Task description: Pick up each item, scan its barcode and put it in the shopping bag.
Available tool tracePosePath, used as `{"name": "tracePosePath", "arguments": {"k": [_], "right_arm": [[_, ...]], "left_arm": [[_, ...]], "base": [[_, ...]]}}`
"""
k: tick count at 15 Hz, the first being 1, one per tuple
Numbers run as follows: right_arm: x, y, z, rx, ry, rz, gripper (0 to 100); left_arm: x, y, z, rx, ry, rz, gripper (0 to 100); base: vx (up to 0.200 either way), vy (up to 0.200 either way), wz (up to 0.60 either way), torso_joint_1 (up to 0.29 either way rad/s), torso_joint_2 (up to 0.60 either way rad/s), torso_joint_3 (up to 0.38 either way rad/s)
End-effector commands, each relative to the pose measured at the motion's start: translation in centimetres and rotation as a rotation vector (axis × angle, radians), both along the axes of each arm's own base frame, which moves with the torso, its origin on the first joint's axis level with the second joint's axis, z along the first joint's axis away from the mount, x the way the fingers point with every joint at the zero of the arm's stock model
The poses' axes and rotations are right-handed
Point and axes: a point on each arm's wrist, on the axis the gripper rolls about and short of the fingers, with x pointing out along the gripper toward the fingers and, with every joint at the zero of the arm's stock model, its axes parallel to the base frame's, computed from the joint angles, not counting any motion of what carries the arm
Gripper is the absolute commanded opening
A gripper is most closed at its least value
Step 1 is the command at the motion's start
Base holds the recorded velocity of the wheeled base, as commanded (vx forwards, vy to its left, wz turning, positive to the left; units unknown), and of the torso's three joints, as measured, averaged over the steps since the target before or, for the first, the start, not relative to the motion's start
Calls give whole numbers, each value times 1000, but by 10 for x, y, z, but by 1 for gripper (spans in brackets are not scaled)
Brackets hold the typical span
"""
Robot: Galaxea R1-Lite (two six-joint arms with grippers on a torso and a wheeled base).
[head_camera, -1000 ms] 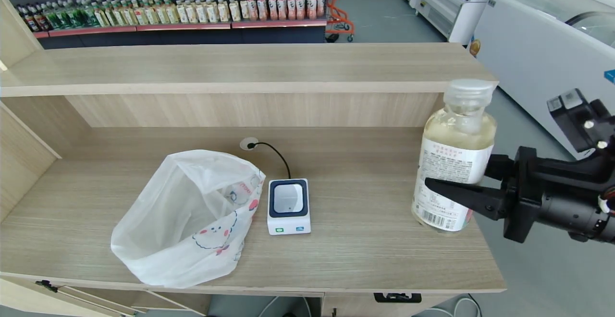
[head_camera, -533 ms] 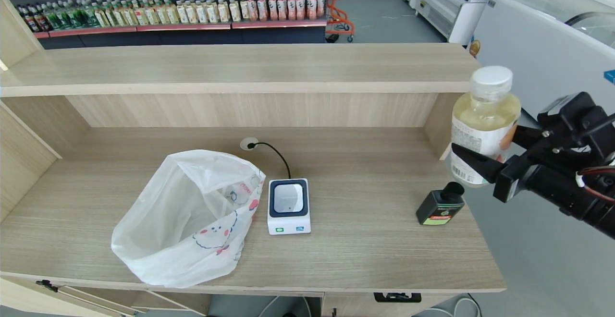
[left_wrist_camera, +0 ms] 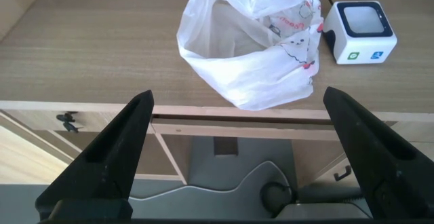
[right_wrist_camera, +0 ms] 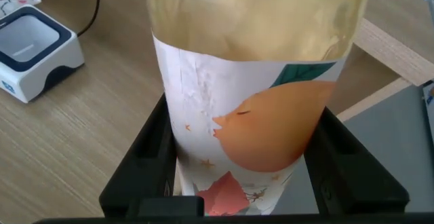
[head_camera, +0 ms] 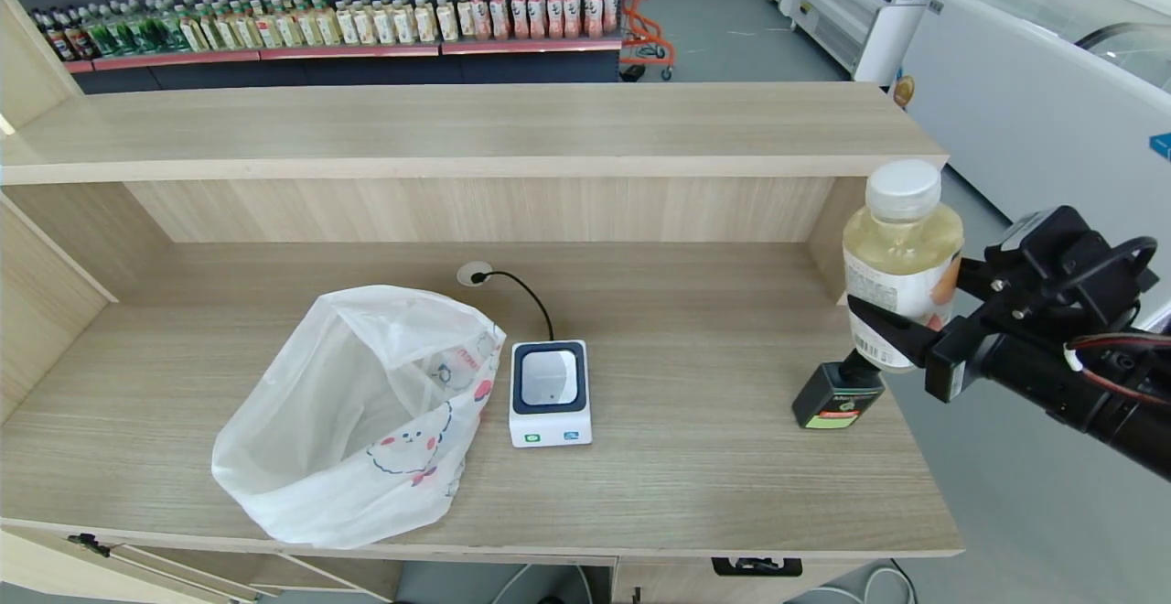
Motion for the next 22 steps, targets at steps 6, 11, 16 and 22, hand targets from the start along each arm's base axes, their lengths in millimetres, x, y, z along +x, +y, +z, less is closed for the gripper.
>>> {"name": "tracePosePath", "arguments": {"k": [6, 11, 16, 22], "right_arm": [[7, 2, 3, 5, -10, 2, 0], [12, 5, 7, 15, -33, 15, 0], [31, 11, 8, 14, -41, 81, 0], [94, 32, -17, -15, -88, 230, 0]], "left_arm": [[0, 0, 0, 0, 0, 0, 100], [0, 0, 0, -2, 0, 0, 100], [0, 0, 0, -2, 0, 0, 100], [0, 0, 0, 0, 0, 0, 100]], "base": [[0, 33, 0, 0, 1, 1], [0, 200, 0, 1, 3, 1], [0, 200, 0, 6, 0, 1], [0, 200, 0, 8, 4, 1]]}}
